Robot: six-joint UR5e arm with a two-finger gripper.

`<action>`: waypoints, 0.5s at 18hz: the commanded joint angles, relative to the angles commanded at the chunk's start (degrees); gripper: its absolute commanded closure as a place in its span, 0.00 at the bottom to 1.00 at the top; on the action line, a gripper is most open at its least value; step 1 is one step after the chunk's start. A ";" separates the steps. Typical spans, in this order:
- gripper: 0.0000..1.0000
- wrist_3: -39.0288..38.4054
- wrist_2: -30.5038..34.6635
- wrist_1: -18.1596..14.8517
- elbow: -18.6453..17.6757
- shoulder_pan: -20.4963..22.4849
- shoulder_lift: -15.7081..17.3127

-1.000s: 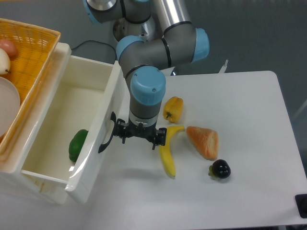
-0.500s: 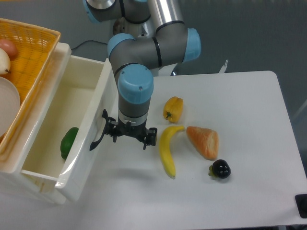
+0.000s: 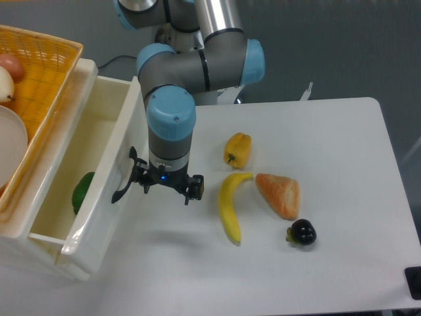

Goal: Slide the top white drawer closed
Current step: 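Push the drawer front with the gripper into the cabinet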

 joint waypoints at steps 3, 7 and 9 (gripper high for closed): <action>0.00 -0.09 0.00 0.09 0.00 -0.88 -0.44; 0.00 -0.09 -0.09 0.09 0.00 -1.32 -0.35; 0.00 -0.18 0.00 0.09 0.00 -2.10 -0.18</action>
